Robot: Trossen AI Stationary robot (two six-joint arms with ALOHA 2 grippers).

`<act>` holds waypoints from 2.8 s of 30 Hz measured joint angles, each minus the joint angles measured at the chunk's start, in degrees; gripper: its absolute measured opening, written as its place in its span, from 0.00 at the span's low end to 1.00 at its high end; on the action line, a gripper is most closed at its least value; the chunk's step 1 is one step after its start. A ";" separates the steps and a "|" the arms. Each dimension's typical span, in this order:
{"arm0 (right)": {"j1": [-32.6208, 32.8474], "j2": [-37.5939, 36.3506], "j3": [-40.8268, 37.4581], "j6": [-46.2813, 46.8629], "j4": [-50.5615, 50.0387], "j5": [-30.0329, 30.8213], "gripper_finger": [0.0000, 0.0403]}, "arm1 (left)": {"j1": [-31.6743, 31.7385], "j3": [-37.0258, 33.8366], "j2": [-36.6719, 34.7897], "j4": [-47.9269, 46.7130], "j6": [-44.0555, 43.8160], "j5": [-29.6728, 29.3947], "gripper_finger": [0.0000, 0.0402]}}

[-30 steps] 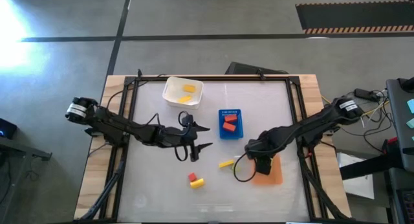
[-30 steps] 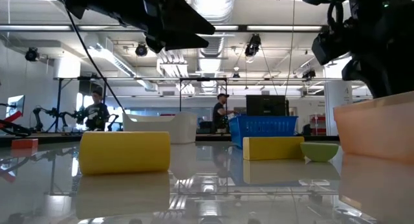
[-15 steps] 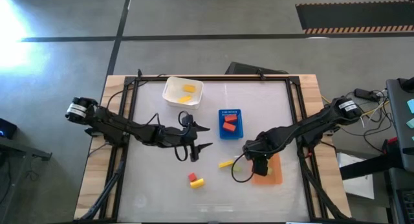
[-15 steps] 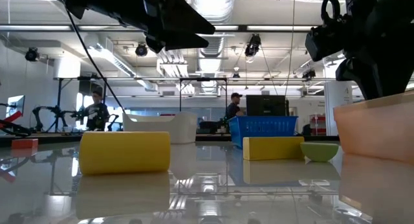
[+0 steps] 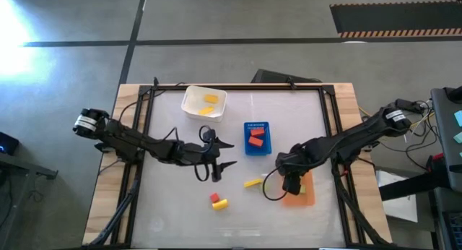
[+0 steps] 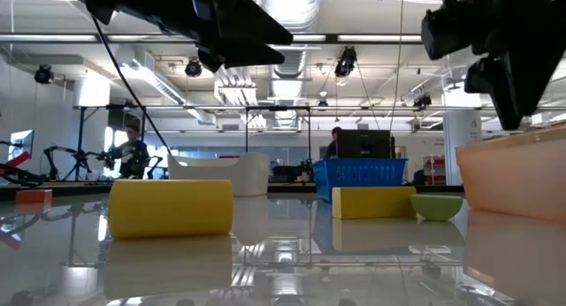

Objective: Sort & place blocks by color
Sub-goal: Put the yellow block into the white bin

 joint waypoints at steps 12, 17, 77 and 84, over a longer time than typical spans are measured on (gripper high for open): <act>0.13 -1.52 4.02 -7.00 7.58 10.04 0.42 | -1.12 -0.01 -6.25 -3.28 3.08 -0.54 0.67; 0.13 2.24 6.91 -14.22 11.53 12.45 0.42 | -1.07 0.00 -10.39 -4.05 3.93 -1.61 0.67; -1.14 26.95 18.34 -41.55 19.33 14.84 0.09 | -1.20 0.00 -12.79 -5.53 4.59 -1.73 0.67; -1.14 20.98 16.31 -45.75 27.35 17.75 0.09 | -2.17 -0.03 -12.46 -6.03 4.75 -1.58 0.67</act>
